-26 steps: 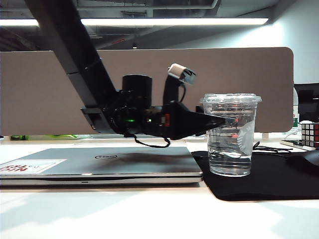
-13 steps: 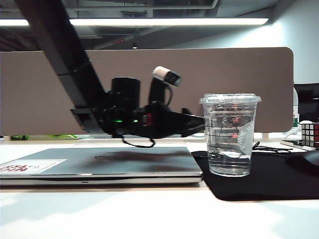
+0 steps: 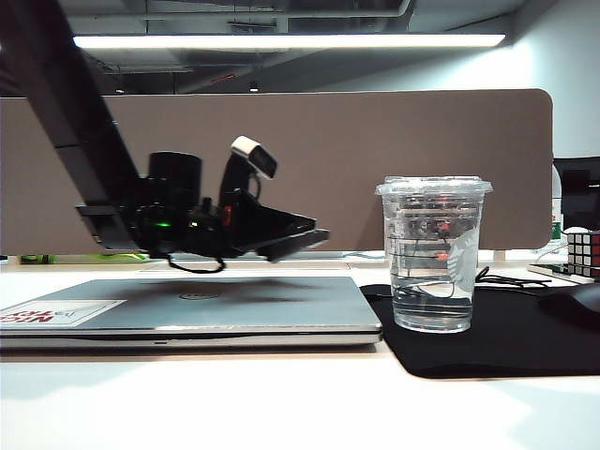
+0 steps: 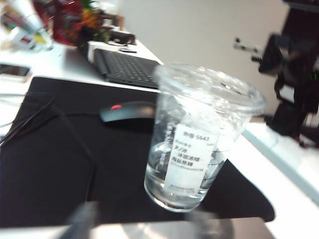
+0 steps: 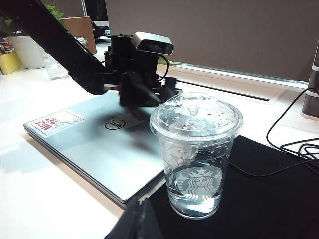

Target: Pick up the coffee cup and place it on the right side of the laptop.

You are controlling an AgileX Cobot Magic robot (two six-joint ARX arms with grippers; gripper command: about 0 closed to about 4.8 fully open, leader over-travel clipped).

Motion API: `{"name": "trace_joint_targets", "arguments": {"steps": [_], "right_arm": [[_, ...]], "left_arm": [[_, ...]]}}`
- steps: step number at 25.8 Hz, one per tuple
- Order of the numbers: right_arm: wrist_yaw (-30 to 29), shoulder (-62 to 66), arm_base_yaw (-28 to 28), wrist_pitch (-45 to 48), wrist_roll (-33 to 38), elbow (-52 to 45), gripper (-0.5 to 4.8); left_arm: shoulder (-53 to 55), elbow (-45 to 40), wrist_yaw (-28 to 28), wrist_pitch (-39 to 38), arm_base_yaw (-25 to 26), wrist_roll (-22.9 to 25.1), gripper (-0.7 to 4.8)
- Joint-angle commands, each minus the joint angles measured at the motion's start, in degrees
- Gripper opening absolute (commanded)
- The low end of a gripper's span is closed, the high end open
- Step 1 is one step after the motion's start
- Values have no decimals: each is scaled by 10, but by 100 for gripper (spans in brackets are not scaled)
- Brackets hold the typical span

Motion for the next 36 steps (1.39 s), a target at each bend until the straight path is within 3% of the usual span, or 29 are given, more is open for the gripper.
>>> {"name": "trace_joint_targets", "arguments": {"steps": [1,9,11,16,23,26,30,33,36], "right_arm": [[-1,-1,0,7,-2,-4,-1],[0,-1,0,8,-2,-4,-1],[2,-1,0,8,-2,-4,-1],[2,-1,0,8,-2,-4,-1],[2,-1,0,8,-2,-4,-1],[24,-1,0,8,-2,-4,-1],[38,-1,0,12,-2,-4,-1],[42,-1,0,12,-2,-4,-1],[96,-1,0,12,-3,-4,-1]], "left_arm": [[-14,-1,3,31,20,-106,-5],[-142,-156,-84,276,75,-224,-5],[-204,-233,-115,362,96,-255,-5],[-360,-404,-216,362,142,-242,-5],[-558,-615,-379,352,181,-143,-5],[-621,-675,-427,324,188,-133,-5],[-715,-752,-474,245,188,-54,-5],[-765,-788,-521,217,186,-40,-5],[-811,-817,-582,192,188,-26,-5]]}}
